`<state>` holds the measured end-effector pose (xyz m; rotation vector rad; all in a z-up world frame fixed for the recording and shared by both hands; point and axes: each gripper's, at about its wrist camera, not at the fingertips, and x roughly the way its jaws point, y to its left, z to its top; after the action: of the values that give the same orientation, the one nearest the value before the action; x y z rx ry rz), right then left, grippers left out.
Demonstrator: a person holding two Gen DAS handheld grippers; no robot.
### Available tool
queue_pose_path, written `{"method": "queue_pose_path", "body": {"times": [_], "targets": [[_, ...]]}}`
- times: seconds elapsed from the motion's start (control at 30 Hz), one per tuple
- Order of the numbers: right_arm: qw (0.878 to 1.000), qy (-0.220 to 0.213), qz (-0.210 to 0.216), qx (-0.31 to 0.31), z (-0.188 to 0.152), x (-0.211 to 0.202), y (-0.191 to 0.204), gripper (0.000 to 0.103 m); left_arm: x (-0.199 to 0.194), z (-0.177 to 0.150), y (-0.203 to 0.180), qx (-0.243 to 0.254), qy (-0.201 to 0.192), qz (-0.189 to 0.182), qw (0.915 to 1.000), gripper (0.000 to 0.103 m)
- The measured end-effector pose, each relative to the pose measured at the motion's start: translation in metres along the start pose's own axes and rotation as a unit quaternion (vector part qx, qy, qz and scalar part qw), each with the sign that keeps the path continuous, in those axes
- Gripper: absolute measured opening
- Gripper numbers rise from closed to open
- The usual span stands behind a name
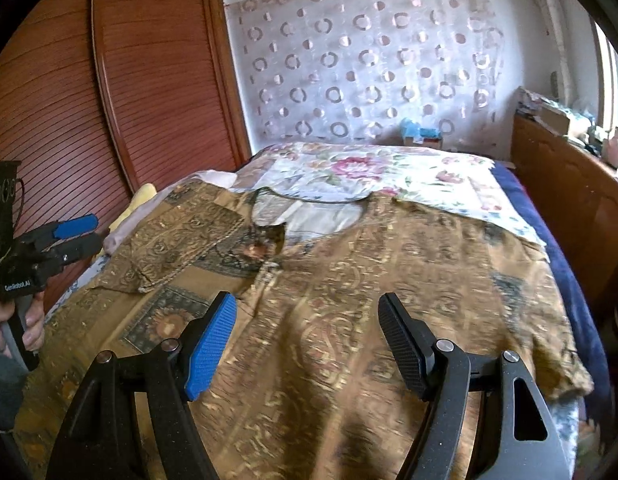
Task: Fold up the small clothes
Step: 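Move the right gripper to the opposite side of the shirt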
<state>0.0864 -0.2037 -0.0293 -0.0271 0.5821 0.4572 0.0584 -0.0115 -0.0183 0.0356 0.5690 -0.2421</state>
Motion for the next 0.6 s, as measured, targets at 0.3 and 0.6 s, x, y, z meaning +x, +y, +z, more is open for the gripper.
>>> {"method": "queue_pose_path", "body": {"times": [0.3,0.6], "targets": [[0.997,0.011,-0.071,0.017,-0.013,-0.016,-0.028,0.075,0.007,-0.011,-0.020,0.008,0.012,-0.019,0.9997,0.079],[0.987,0.052,-0.140,0.057,-0.016,-0.008,-0.076,0.075,0.016,-0.020,-0.033,0.014,0.028,-0.030,0.9991,0.079]]}}
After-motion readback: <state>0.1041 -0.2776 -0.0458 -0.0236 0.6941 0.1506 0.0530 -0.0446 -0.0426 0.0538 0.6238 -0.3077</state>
